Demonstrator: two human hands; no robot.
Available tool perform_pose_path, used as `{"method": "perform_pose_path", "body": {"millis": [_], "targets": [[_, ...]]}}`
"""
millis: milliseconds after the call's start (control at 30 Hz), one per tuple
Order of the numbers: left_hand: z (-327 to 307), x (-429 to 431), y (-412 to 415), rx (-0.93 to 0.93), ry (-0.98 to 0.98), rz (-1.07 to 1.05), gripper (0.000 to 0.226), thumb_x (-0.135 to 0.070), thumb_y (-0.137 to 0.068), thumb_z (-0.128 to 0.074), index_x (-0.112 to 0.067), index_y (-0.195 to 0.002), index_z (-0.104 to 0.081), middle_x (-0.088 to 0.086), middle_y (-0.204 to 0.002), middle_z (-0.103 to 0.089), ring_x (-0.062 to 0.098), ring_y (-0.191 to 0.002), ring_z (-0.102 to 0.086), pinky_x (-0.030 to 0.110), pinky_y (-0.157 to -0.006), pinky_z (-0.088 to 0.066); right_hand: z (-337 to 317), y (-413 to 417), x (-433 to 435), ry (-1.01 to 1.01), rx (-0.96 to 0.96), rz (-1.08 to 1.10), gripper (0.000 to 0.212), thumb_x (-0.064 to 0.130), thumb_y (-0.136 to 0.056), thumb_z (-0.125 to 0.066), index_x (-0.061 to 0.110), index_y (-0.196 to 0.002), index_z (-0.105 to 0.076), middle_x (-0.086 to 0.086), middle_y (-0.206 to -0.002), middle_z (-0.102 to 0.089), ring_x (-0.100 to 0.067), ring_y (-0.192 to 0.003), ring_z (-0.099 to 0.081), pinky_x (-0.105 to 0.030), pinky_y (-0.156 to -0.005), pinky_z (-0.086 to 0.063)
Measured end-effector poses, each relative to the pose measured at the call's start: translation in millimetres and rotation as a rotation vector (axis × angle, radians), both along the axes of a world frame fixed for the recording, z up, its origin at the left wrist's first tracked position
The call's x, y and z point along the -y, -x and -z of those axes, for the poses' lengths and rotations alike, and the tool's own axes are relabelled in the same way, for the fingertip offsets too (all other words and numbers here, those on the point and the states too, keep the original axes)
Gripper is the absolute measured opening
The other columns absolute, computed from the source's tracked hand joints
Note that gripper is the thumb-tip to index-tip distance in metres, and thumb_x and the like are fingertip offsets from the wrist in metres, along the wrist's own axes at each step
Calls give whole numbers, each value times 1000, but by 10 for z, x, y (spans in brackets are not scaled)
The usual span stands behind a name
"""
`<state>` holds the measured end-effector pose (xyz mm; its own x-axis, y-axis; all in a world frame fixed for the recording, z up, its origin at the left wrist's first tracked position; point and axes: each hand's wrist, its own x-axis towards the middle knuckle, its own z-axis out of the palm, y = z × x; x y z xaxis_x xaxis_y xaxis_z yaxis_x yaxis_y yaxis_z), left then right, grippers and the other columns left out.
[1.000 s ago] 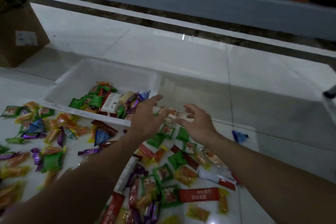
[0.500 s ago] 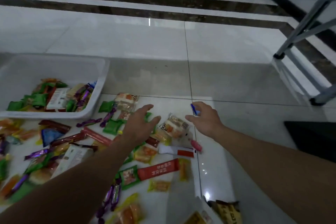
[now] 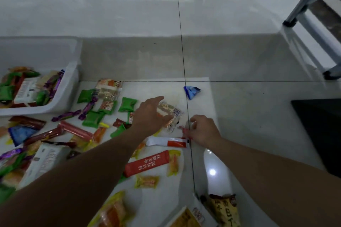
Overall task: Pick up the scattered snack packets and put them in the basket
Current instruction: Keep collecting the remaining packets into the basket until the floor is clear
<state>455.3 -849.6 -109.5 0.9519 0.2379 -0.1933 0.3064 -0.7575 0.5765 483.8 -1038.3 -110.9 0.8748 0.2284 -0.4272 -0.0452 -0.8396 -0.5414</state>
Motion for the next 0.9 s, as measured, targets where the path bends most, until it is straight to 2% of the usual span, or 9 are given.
{"method": "perform_pose_path", "body": {"millis": [167,267,333,467,533,600,700,800,900], "targets": [[167,51,-79,-134,-104,-25,86,-47,-72,-76,-30,-145,-31,8,-131,-51,28,-120,-43,40,-98,-39,112,2,-71,102,64,-147,21,30,-88,-63,12,-100,-65,-7,-102,-68,-25,-93,-64,-37,-79,-54],[190,71,-94,-137,-105,-82,95,-46,-65,-82,-32,-143,-31,10,-122,-54,30,-114,-48,39,-94,-42,156,5,-68,57,108,-73,20,26,-93,-57,12,-96,-70,-8,-99,-70,-26,-91,-65,-37,-77,-54],[184,72,-114,-127,-24,-119,100,-42,-60,-87,-34,-143,-30,9,-122,-59,30,-111,-53,40,-94,-46,139,-20,-54,-17,132,25,19,24,-94,-57,10,-97,-69,-9,-97,-69,-25,-88,-64,-37,-78,-53],[128,77,-92,-51,210,-190,94,-24,-59,-90,-38,-137,-40,1,-122,-63,24,-107,-60,41,-94,-49,75,-59,-1,-155,149,186,16,19,-94,-59,7,-99,-67,-9,-98,-68,-21,-88,-62,-29,-78,-50],[71,66,-68,-17,297,-203,90,-16,-61,-89,-37,-135,-42,0,-118,-64,20,-101,-61,38,-89,-53,48,-64,9,-210,134,251,13,16,-93,-60,7,-99,-67,-9,-98,-68,-18,-85,-61,-21,-74,-44],[-18,55,-51,15,373,-219,85,-6,-65,-85,-31,-136,-44,-4,-104,-63,11,-87,-60,32,-80,-54,2,-75,-5,-255,124,299,12,14,-92,-61,8,-99,-68,-9,-98,-68,-18,-87,-62,-20,-74,-42],[-179,27,-26,66,418,-252,80,2,-68,-80,-25,-136,-45,-13,-87,-51,1,-76,-52,27,-72,-53,-133,-78,-72,-337,94,339,14,13,-91,-63,9,-103,-68,-7,-98,-69,-16,-87,-61,-23,-77,-47],[-302,-34,23,123,447,-279,83,2,-67,-82,-25,-136,-45,1,-100,-59,14,-85,-58,27,-75,-55,-315,-54,-177,-408,91,348,26,17,-90,-64,15,-116,-58,2,-89,-66,-18,-87,-63,-33,-82,-53],[-447,-104,81,182,424,-294,82,-1,-69,-81,-26,-137,-44,-5,-93,-51,10,-81,-52,11,-59,-45,-516,-13,-295,-426,127,293,30,17,-92,-63,17,-119,-50,2,-86,-64,-15,-85,-59,-26,-77,-47]]}}
